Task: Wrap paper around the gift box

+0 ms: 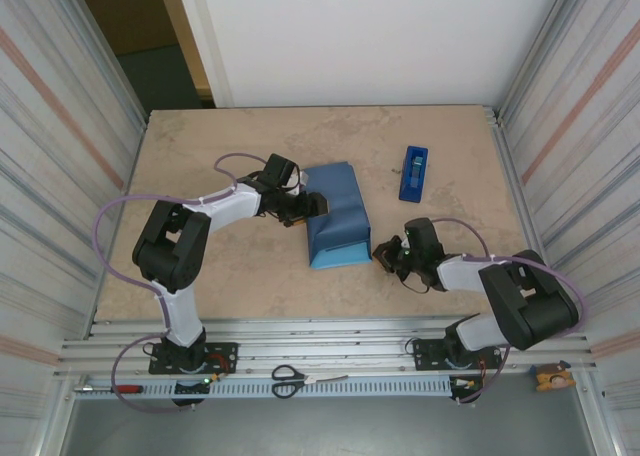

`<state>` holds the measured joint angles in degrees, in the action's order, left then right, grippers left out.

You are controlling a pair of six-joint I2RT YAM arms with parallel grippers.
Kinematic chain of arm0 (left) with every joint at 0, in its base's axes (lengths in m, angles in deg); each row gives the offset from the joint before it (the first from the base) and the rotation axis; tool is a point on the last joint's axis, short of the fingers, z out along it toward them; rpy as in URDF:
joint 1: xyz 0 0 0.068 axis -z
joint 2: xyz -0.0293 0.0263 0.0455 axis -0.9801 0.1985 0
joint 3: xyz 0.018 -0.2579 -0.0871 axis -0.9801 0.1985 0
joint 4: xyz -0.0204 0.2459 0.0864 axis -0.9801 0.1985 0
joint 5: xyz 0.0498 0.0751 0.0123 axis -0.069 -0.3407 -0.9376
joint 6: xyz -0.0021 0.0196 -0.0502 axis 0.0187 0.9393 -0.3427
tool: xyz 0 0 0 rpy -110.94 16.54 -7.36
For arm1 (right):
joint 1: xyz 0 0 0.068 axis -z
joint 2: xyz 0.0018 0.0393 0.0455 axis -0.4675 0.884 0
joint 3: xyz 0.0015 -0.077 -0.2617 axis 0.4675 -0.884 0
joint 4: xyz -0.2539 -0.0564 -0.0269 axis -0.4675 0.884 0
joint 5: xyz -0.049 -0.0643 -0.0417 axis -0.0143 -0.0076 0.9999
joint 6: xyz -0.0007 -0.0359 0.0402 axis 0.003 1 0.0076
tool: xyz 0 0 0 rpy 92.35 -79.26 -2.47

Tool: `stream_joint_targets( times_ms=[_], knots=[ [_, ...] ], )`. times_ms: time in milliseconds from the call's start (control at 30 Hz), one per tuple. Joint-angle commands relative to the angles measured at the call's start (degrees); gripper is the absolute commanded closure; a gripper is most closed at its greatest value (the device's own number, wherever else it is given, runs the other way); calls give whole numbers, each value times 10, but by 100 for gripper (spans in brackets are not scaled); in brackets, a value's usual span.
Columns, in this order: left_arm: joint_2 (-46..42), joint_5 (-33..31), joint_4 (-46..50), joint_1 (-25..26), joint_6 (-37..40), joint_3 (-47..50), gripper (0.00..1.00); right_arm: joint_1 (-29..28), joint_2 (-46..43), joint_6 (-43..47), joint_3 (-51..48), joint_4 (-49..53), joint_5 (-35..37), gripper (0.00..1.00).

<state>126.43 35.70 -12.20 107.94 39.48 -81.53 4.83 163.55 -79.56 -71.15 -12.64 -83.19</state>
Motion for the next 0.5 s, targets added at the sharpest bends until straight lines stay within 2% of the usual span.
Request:
stream_joint_targets(
  times_ms=[0,100,467],
  knots=[
    [33,-28,62,11,7,27,30,2,19,28,18,-23,-28,92],
    [37,-25,62,11,9,24,30,-1,36,27,27,-46,-45,93],
    [21,-36,78,11,40,18,27,-32,73,-10,37,-93,-27,93]
  ],
)
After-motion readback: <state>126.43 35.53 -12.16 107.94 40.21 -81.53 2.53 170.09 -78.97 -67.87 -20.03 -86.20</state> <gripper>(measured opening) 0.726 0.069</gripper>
